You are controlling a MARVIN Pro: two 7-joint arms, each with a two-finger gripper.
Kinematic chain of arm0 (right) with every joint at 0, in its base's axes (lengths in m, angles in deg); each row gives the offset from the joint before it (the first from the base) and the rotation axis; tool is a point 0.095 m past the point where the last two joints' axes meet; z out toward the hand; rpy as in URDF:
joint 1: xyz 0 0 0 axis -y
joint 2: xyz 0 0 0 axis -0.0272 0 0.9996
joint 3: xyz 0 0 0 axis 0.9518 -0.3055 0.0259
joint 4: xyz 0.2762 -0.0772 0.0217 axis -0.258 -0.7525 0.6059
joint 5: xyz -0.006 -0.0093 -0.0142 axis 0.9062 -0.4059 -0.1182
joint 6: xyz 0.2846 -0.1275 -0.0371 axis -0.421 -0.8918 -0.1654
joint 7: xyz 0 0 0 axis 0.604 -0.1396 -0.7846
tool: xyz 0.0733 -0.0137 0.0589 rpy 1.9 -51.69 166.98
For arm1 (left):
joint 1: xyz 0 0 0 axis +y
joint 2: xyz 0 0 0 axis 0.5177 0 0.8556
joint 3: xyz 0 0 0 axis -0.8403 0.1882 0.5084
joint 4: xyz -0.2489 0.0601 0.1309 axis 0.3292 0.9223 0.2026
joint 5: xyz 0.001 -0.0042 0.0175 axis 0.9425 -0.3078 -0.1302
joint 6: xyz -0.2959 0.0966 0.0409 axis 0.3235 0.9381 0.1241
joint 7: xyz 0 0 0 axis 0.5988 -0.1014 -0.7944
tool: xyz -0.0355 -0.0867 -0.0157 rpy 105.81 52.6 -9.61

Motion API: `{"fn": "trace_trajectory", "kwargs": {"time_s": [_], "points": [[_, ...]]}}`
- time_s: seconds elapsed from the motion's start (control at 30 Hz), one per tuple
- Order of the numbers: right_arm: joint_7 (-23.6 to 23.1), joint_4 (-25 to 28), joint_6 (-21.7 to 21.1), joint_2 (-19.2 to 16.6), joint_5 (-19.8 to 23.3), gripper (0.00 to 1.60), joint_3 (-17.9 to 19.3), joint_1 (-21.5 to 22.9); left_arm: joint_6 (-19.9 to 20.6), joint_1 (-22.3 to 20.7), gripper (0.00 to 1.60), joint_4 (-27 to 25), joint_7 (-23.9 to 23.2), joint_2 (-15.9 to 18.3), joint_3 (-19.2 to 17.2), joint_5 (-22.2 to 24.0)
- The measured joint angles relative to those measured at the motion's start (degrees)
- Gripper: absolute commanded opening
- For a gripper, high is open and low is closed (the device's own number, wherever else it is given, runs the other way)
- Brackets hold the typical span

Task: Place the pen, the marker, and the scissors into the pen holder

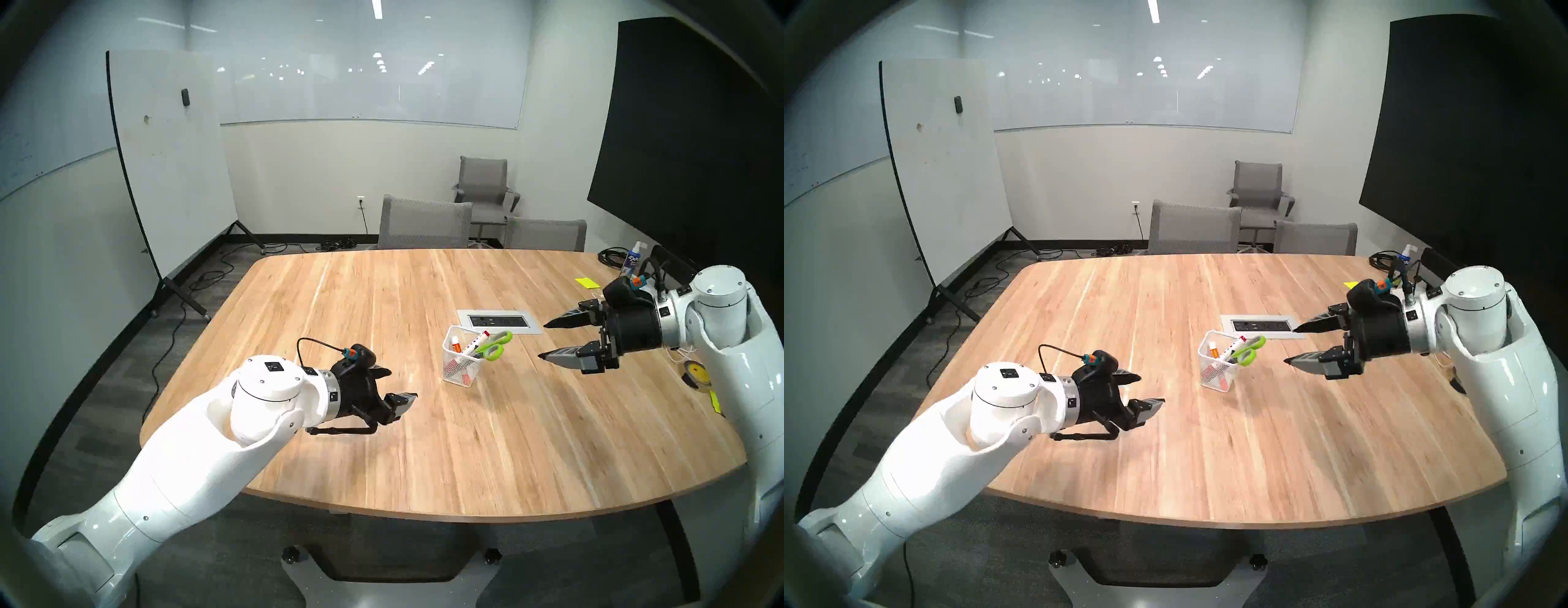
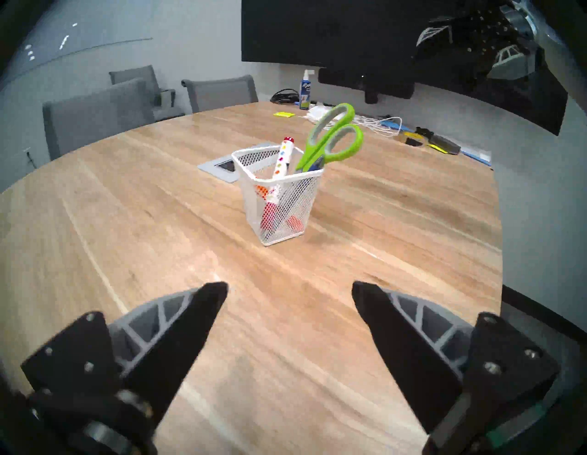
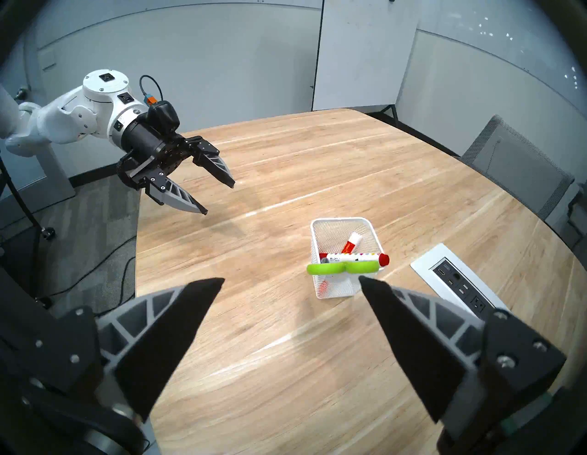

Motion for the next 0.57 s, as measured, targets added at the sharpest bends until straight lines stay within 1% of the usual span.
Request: {"fn": "trace_trajectory", "kwargs": {"time_s": [0.2, 0.37, 0.43, 0.57], "points": [[-0.01, 0.00, -0.02, 0.00, 0.03, 1.60, 0.01, 0.01, 1.74, 3.98, 1.60, -4.78, 7.15, 0.65, -1.13, -1.74], [0.00, -0.01, -0.06, 0.00, 0.04, 1.60, 0.00, 0.03, 3.28, 6.70, 1.60, -8.08, 11.76, 0.76, -1.79, -2.41], [0.02, -0.01, -0.08, 0.00, 0.05, 1.60, 0.00, 0.03, 3.84, 7.57, 1.60, -8.90, 13.12, 0.66, -1.95, -2.56], [0.05, -0.01, -0.12, 0.00, 0.06, 1.60, -0.01, 0.03, 4.41, 8.51, 1.60, -9.60, 14.28, 0.47, -2.05, -2.71]]}}
